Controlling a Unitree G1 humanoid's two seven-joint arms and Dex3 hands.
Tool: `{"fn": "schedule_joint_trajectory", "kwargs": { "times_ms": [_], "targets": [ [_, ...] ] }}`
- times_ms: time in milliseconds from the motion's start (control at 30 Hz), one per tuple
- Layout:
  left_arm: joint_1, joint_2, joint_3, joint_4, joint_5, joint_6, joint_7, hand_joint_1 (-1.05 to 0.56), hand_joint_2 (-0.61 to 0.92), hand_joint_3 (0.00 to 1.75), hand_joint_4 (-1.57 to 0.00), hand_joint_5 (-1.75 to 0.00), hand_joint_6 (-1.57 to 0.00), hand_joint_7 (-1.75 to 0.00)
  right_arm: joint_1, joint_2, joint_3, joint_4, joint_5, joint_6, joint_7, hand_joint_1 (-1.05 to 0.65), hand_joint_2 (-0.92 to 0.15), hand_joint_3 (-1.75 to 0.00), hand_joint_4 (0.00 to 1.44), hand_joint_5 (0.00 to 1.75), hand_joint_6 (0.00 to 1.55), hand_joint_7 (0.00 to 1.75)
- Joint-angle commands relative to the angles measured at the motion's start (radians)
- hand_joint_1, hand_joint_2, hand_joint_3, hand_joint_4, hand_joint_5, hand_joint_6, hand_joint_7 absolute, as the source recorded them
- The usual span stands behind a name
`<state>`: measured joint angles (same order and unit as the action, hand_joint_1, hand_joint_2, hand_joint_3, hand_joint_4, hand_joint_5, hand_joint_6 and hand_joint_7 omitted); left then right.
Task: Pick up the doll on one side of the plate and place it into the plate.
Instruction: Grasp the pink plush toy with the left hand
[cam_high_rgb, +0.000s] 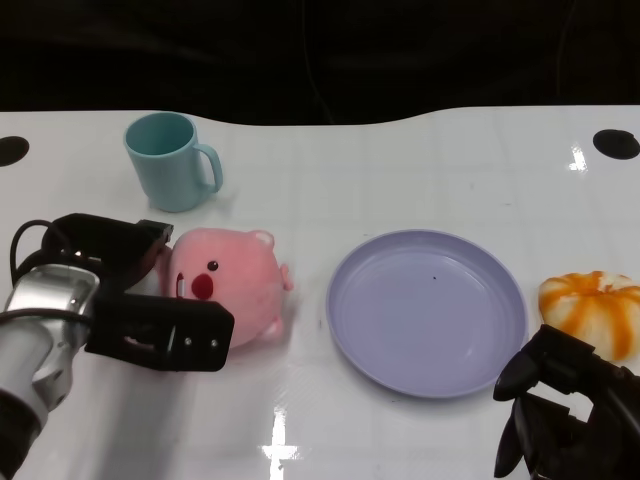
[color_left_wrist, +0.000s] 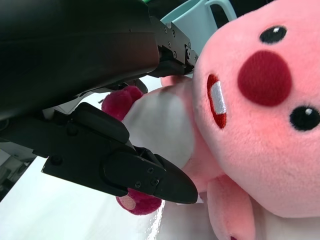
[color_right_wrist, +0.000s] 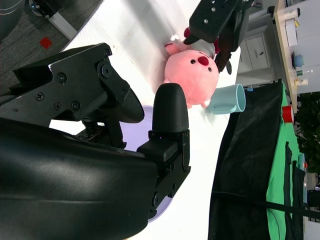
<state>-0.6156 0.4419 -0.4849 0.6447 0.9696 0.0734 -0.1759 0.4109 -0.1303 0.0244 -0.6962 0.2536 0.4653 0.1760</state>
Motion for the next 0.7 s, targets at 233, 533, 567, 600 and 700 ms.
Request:
{"fn": "schedule_joint_trajectory", "kwargs": {
  "times_ms": [233,533,567,600,700],
  "targets": [
    [-0.126,-0.086,-0.079,0.337,-0.030,-0.057,0.094,-0.75,0.88,0.00,-0.29,-0.14,-0.20,0.00,0.017,-0.013,-0.014,-0.024,0.001,0.000,-0.006,-0.11,-0.67,-1.24,0.67,1.75,0.45,1.74],
    [-0.187,-0.174,-0.136,0.553,-0.065,-0.088,0.143,-0.68,0.92,0.01,-0.42,-0.13,-0.35,-0.04,0.032,-0.011,-0.018,-0.040,0.013,0.009,-0.006,-0.12,-0.68,-1.23,0.66,1.75,0.45,1.73],
    [-0.188,-0.180,-0.137,0.564,-0.072,-0.090,0.147,-0.66,0.92,0.01,-0.46,-0.14,-0.42,-0.05,0.033,-0.012,-0.017,-0.042,0.011,0.008,-0.006,-0.12,-0.68,-1.23,0.66,1.75,0.45,1.73],
    [-0.190,-0.186,-0.141,0.575,-0.076,-0.090,0.149,-0.64,0.92,0.02,-0.50,-0.15,-0.47,-0.05,0.033,-0.012,-0.016,-0.045,0.010,0.012,-0.008,-0.12,-0.68,-1.23,0.66,1.75,0.45,1.73],
    [-0.195,-0.200,-0.167,0.607,-0.074,-0.094,0.157,-0.54,0.92,0.03,-0.69,-0.20,-0.66,-0.06,0.034,-0.007,-0.014,-0.057,0.011,0.029,-0.020,-0.13,-0.68,-1.22,0.66,1.75,0.46,1.73]
  ]
}}
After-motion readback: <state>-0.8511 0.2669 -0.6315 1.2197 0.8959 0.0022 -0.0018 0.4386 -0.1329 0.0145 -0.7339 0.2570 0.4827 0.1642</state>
